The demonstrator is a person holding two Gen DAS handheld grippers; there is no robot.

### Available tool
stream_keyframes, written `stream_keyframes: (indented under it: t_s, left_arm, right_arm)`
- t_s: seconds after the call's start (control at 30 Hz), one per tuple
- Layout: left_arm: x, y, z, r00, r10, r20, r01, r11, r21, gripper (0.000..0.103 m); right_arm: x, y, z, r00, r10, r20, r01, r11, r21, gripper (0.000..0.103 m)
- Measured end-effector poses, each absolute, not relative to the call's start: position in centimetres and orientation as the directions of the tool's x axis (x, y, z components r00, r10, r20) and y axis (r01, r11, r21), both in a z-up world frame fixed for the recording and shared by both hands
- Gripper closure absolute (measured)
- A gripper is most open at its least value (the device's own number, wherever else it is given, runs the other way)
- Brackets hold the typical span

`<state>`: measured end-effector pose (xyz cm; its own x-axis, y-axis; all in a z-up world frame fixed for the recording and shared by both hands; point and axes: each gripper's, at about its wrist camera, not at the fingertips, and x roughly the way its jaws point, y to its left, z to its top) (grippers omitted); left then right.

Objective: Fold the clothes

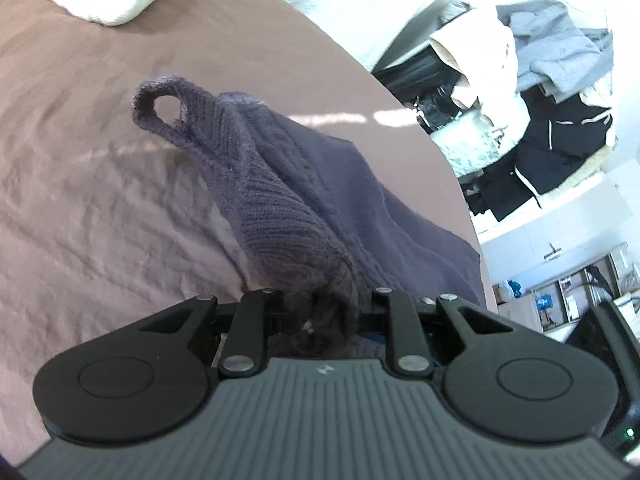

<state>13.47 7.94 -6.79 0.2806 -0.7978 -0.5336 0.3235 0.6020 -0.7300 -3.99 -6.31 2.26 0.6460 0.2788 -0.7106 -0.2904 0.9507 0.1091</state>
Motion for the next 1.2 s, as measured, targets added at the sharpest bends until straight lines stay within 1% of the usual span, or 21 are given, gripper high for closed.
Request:
stream_keyframes:
  t_s: [0.07, 0.13, 0.17, 0.2, 0.23, 0.3, 0.33, 0.43, 0.53, 0.63, 0.77, 0.83, 0.93, 1.0, 1.07, 1.1, 1.13, 1.17, 1.2]
  left_arm:
    - [13.1, 7.7, -6.5, 0.269, -0.810, -0.521, 0.345, 0.586, -0.733, 0.082]
    - [12.7, 7.3, -6.3, 0.269, -0.816, -0.511, 0.361, 0.577, -0.732, 0.082]
    - [12.6, 7.0, -6.2, 0.273, -0.818, -0.506, 0.372, 0.575, -0.729, 0.082]
    - [12.6, 6.6, -6.1, 0.276, -0.820, -0.502, 0.383, 0.573, -0.725, 0.082]
    - [12.6, 6.1, -6.0, 0.275, -0.822, -0.498, 0.397, 0.569, -0.720, 0.082]
    - [12.3, 5.8, -5.4, 0.271, -0.828, -0.491, 0.441, 0.560, -0.701, 0.082]
    - [12.1, 5.8, -5.0, 0.268, -0.832, -0.486, 0.460, 0.554, -0.694, 0.082]
    - [11.6, 5.8, -4.1, 0.258, -0.855, -0.450, 0.492, 0.517, -0.701, 0.082]
    - [10.9, 5.7, -3.1, 0.262, -0.871, -0.416, 0.529, 0.490, -0.692, 0.082]
    - [10.1, 5.9, -2.0, 0.262, -0.897, -0.355, 0.562, 0.441, -0.700, 0.082]
    - [9.4, 5.2, -1.2, 0.210, -0.928, -0.309, 0.566, 0.373, -0.735, 0.082]
    - [9.1, 3.9, -1.0, 0.191, -0.934, -0.302, 0.564, 0.356, -0.745, 0.082]
    - [8.5, -0.9, 0.4, 0.176, -0.918, -0.355, 0.628, 0.383, -0.677, 0.082]
    - [7.8, -4.4, 1.0, 0.162, -0.914, -0.372, 0.659, 0.381, -0.648, 0.082]
    - [7.1, -7.5, 0.8, 0.124, -0.916, -0.382, 0.666, 0.363, -0.652, 0.079]
    - [6.8, -8.9, 0.6, 0.100, -0.910, -0.402, 0.666, 0.361, -0.652, 0.075]
    - [6.2, -10.0, 0.3, 0.074, -0.883, -0.464, 0.680, 0.386, -0.624, 0.073]
    - [5.6, -10.5, 0.2, 0.079, -0.839, -0.538, 0.703, 0.429, -0.567, 0.071]
    - [4.9, -10.9, 0.1, 0.094, -0.792, -0.603, 0.728, 0.467, -0.501, 0.057]
  right_arm:
    - [-3.4, -6.4, 1.8, 0.646, 0.271, -0.714, -0.281, 0.954, 0.107, 0.030]
    - [-3.1, -6.5, 1.5, 0.656, 0.242, -0.715, -0.276, 0.959, 0.071, 0.034]
    - [-3.1, -6.7, 1.5, 0.665, 0.235, -0.709, -0.276, 0.959, 0.058, 0.043]
    - [-3.3, -7.0, 1.6, 0.671, 0.228, -0.705, -0.271, 0.961, 0.054, 0.048]
    - [-3.5, -7.3, 1.7, 0.678, 0.223, -0.701, -0.265, 0.963, 0.050, 0.051]
    - [-4.0, -8.2, 1.8, 0.694, 0.226, -0.683, -0.252, 0.966, 0.064, 0.070]
    - [-4.4, -8.6, 1.9, 0.704, 0.236, -0.670, -0.251, 0.965, 0.076, 0.073]
    - [-5.6, -9.8, 2.4, 0.732, 0.261, -0.630, -0.253, 0.962, 0.105, 0.076]
    - [-6.5, -9.9, 3.2, 0.746, 0.261, -0.613, -0.264, 0.961, 0.087, 0.076]
    - [-7.5, -10.2, 4.3, 0.769, 0.271, -0.579, -0.263, 0.960, 0.101, 0.075]
    - [-9.2, -11.6, 5.2, 0.798, 0.281, -0.533, -0.265, 0.958, 0.108, 0.075]
    - [-9.7, -12.5, 5.4, 0.808, 0.272, -0.523, -0.243, 0.962, 0.125, 0.075]
    - [-10.5, -14.5, 5.4, 0.822, 0.228, -0.522, -0.169, 0.973, 0.159, 0.074]
    - [-11.1, -17.1, 5.3, 0.832, 0.188, -0.522, -0.087, 0.974, 0.211, 0.074]
    - [-12.4, -20.9, 4.9, 0.842, 0.170, -0.512, 0.011, 0.943, 0.332, 0.074]
    - [-13.3, -22.6, 4.3, 0.837, 0.172, -0.519, 0.055, 0.918, 0.393, 0.075]
    - [-14.1, -24.2, 3.6, 0.831, 0.174, -0.528, 0.100, 0.887, 0.450, 0.076]
    - [-15.1, -25.3, 2.4, 0.812, 0.178, -0.555, 0.149, 0.857, 0.494, 0.078]
    - [-16.0, -26.4, 1.2, 0.794, 0.183, -0.580, 0.199, 0.823, 0.532, 0.079]
